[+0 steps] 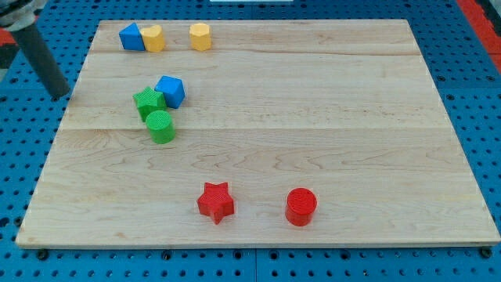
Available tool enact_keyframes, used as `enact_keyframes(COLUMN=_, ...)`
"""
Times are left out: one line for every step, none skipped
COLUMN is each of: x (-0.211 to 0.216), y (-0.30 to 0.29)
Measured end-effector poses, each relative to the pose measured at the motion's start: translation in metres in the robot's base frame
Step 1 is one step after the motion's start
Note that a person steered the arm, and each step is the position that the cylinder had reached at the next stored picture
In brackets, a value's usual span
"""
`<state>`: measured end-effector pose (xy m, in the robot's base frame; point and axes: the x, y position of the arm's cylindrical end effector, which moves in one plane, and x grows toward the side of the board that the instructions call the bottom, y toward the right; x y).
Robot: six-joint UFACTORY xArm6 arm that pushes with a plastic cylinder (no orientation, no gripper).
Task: Place the blue triangle into the blue cube
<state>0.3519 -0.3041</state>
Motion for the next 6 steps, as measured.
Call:
enact_keyframes(x=-0.080, y=0.018)
enact_keyframes(x=-0.129, y=0.066)
enact_keyframes(x=-0.111, y=0.121)
enact_keyframes(x=-0.048, y=0.122)
enact_keyframes(x=-0.001, y=0.126)
enact_keyframes(x=-0.052, y=0.081)
